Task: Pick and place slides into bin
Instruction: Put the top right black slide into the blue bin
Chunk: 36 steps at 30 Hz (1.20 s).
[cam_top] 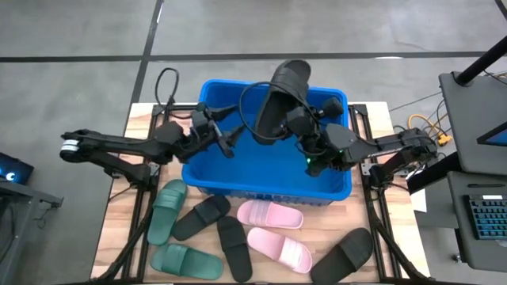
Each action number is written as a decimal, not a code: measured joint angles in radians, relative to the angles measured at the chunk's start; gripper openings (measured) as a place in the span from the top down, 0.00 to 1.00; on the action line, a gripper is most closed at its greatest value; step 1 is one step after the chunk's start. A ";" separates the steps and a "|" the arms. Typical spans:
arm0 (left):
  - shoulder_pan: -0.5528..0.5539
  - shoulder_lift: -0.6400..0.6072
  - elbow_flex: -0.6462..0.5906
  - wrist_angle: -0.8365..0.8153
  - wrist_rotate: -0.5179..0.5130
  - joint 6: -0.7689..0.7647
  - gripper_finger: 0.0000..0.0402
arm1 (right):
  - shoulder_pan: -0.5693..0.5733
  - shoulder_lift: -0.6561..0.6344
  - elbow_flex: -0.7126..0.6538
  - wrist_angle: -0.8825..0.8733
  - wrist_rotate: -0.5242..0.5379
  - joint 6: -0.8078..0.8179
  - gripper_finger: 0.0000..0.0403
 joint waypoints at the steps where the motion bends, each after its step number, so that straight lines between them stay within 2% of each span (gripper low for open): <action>1: 0.000 -0.021 0.000 -0.047 0.001 0.011 0.24 | 0.002 -0.001 0.000 0.000 -0.001 0.000 0.98; 6: 0.000 -0.119 -0.009 -0.204 0.001 0.023 0.25 | 0.006 -0.005 0.000 0.001 -0.028 0.000 0.98; 11: 0.000 -0.201 -0.011 -0.255 0.005 0.130 0.27 | 0.008 -0.003 0.000 0.002 -0.087 0.003 0.98; 14: 0.001 -0.248 -0.005 -0.305 0.060 0.211 0.27 | 0.008 -0.003 0.000 0.000 -0.099 -0.021 0.98; 21: 0.001 -0.321 -0.007 -0.310 0.061 0.225 0.27 | 0.008 0.001 0.000 0.001 -0.123 -0.013 0.98; 23: 0.001 -0.329 -0.006 -0.309 0.061 0.224 0.27 | 0.008 0.002 0.000 0.006 -0.158 0.081 0.98; 25: 0.001 -0.337 -0.006 -0.307 0.061 0.224 0.27 | 0.008 0.001 0.000 0.006 -0.213 0.259 0.98; 27: 0.001 -0.343 -0.007 -0.306 0.061 0.223 0.27 | 0.005 -0.004 0.000 0.000 -0.316 0.428 0.98; 30: 0.001 -0.347 -0.010 -0.307 0.061 0.223 0.27 | 0.003 -0.004 0.000 -0.011 -0.503 0.564 0.98; 32: 0.001 -0.347 -0.010 -0.307 0.061 0.223 0.27 | -0.001 -0.005 0.000 -0.082 -0.608 0.652 0.98; 36: 0.001 -0.362 -0.010 -0.306 0.061 0.224 0.27 | -0.023 -0.036 0.000 -0.347 -0.775 0.921 0.98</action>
